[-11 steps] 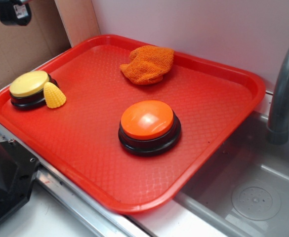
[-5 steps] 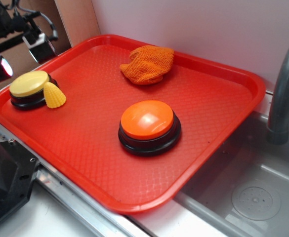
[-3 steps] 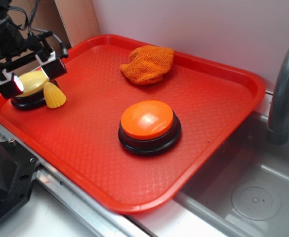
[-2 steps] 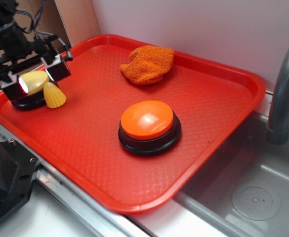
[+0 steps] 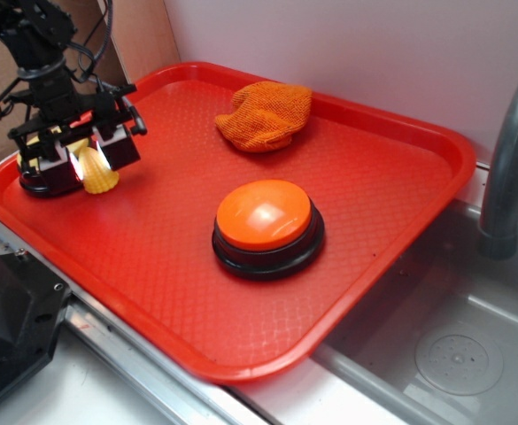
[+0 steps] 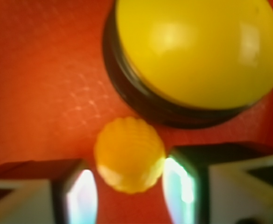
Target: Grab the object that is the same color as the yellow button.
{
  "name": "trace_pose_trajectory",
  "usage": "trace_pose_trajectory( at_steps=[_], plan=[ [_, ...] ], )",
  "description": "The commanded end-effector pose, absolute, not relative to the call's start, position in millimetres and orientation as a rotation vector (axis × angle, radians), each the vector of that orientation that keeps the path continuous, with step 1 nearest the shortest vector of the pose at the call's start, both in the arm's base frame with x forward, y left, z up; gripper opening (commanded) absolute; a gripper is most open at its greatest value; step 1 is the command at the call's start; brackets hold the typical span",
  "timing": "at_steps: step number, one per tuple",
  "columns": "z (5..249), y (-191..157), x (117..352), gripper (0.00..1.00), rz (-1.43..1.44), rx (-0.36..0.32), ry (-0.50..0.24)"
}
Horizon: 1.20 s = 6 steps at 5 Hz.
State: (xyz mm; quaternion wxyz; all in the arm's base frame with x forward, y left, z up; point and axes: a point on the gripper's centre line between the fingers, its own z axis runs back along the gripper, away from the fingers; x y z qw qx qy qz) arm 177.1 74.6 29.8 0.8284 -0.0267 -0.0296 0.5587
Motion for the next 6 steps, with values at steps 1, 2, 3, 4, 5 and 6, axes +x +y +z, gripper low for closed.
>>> trace_pose_trajectory(
  at_steps=[1, 2, 3, 4, 5, 6],
  plan=[
    [28, 70, 173, 0.0, 1.147, -0.073, -0.066],
    [42, 65, 171, 0.0, 1.127, -0.12, -0.087],
    [65, 65, 167, 1.0, 1.204, -0.132, -0.111],
    [71, 83, 172, 1.0, 1.303, -0.181, -0.116],
    [63, 88, 181, 1.0, 1.332, -0.208, -0.112],
    [57, 89, 185, 1.0, 1.361, -0.203, -0.103]
  ],
)
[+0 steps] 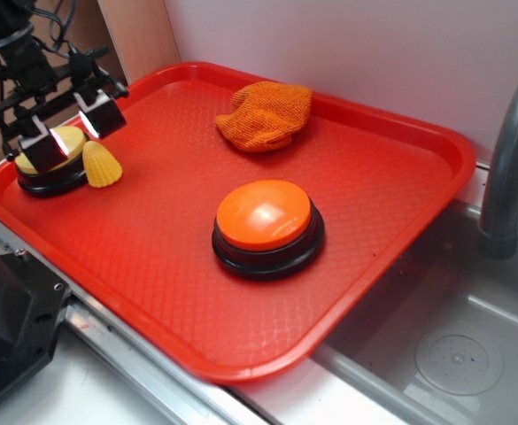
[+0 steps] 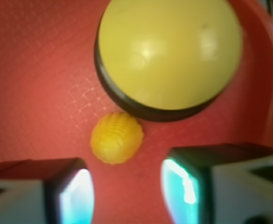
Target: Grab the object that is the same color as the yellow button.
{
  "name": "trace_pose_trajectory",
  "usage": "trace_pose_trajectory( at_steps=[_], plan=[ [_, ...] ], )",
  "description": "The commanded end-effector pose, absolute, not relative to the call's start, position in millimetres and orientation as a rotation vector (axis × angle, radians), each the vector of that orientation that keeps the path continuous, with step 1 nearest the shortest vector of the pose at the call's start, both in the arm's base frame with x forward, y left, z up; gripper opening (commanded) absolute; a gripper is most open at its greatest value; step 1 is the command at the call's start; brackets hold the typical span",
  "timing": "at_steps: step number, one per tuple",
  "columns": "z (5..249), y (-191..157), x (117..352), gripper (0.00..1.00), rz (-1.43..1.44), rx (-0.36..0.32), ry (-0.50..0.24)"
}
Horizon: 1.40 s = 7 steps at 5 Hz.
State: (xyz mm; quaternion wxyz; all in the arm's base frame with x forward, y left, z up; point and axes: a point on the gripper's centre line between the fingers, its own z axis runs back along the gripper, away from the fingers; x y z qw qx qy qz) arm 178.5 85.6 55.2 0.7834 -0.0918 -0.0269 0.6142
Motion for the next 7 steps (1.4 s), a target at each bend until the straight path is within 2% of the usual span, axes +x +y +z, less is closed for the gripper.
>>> trace_pose_trajectory(
  at_steps=[1, 3, 4, 6, 7],
  plan=[
    [49, 90, 187, 1.0, 1.345, -0.174, -0.081],
    [36, 90, 186, 1.0, 1.315, -0.134, -0.064],
    [34, 86, 186, 0.0, 1.321, -0.127, -0.057],
    [36, 80, 187, 0.0, 1.236, -0.117, -0.063],
    [57, 66, 195, 0.0, 0.991, -0.142, -0.086]
  ],
)
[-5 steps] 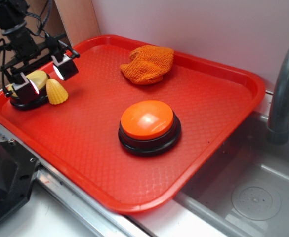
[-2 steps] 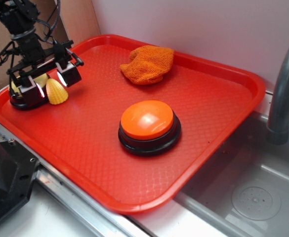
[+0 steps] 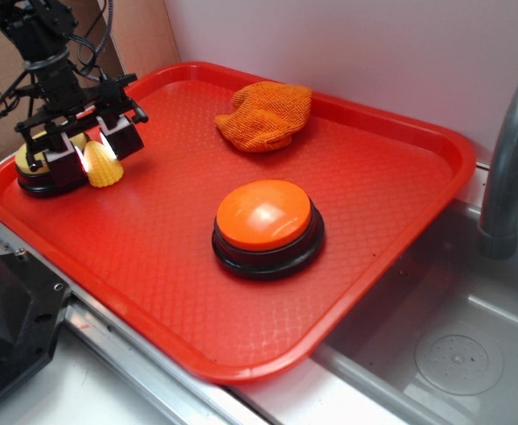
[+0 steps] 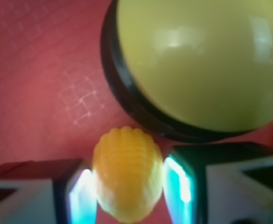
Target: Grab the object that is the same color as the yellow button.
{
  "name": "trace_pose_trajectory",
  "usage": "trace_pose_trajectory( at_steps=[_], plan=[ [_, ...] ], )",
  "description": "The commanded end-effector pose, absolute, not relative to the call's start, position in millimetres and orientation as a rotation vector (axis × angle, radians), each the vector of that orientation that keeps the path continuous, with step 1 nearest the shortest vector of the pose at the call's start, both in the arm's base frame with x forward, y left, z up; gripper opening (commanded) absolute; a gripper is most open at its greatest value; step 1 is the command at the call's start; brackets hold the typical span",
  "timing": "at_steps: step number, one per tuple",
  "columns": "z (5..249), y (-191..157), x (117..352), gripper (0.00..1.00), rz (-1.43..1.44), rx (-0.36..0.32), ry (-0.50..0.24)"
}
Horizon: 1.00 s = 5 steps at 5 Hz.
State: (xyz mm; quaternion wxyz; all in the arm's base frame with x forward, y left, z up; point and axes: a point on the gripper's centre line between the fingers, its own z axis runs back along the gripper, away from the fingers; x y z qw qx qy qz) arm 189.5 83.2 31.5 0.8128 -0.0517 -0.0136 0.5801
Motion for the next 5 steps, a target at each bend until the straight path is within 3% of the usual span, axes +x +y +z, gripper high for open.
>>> trace_pose_trajectory(
  at_steps=[1, 3, 4, 5],
  plan=[
    [105, 46, 197, 0.0, 0.741, -0.047, -0.012],
    [187, 46, 163, 0.0, 0.239, -0.082, -0.083],
    [217, 53, 158, 0.0, -0.009, -0.128, -0.112],
    [228, 55, 157, 0.0, -0.007, -0.149, -0.101]
  ],
)
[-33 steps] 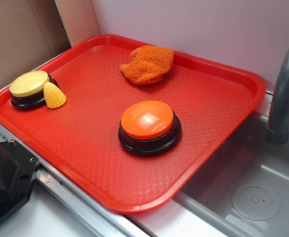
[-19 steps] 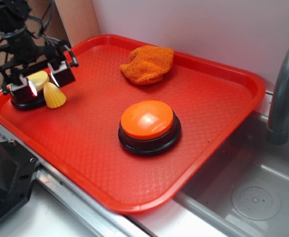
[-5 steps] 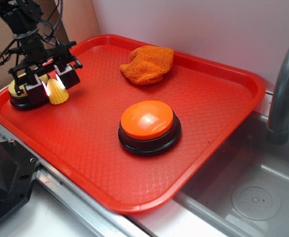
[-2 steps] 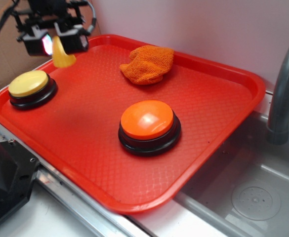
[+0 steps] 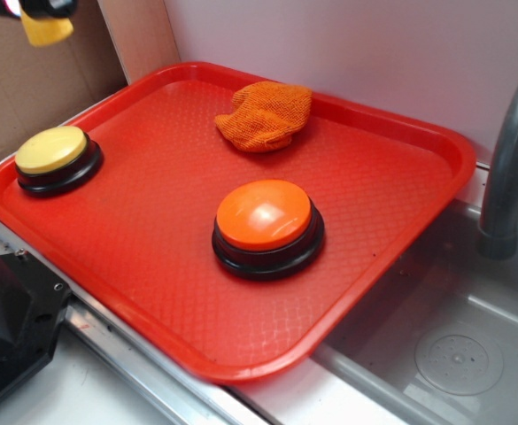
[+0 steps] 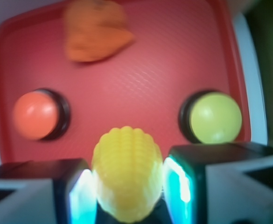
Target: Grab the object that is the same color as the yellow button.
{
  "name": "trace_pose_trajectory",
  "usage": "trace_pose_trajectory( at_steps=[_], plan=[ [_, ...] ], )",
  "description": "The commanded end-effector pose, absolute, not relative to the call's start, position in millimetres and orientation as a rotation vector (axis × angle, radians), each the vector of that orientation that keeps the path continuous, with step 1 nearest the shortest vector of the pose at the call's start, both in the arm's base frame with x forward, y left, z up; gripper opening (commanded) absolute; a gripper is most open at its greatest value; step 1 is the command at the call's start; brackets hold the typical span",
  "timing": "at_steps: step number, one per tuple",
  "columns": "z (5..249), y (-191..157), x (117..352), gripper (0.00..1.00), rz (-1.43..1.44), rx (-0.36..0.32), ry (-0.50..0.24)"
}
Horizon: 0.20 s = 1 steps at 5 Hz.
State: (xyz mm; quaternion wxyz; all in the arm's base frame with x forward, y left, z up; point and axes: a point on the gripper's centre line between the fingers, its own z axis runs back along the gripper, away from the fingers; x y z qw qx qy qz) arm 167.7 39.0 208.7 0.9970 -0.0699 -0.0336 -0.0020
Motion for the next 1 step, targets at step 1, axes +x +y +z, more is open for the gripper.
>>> trace_pose_trajectory(
  at_steps=[1],
  plan=[
    [224.7, 53.4, 162.1, 0.0, -0.02, -0.122, -0.076]
  ],
)
